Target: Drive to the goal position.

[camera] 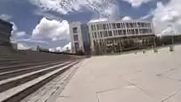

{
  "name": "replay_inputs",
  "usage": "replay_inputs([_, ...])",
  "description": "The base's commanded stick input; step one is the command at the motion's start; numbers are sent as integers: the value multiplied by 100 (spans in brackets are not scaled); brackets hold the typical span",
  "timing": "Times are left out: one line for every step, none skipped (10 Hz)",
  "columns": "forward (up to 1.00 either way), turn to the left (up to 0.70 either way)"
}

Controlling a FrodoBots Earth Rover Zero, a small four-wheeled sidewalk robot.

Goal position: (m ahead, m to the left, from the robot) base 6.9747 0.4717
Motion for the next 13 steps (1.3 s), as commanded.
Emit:
replay_inputs([70, 0])
replay_inputs([70, 0])
replay_inputs([70, 2])
replay_inputs([70, 7])
replay_inputs([70, 8])
replay_inputs([70, -31])
replay_inputs([70, -29])
replay_inputs([70, 4])
replay_inputs([70, 11])
replay_inputs([70, 6])
replay_inputs([70, 0])
replay_inputs([70, 5])
replay_inputs([70, 10])
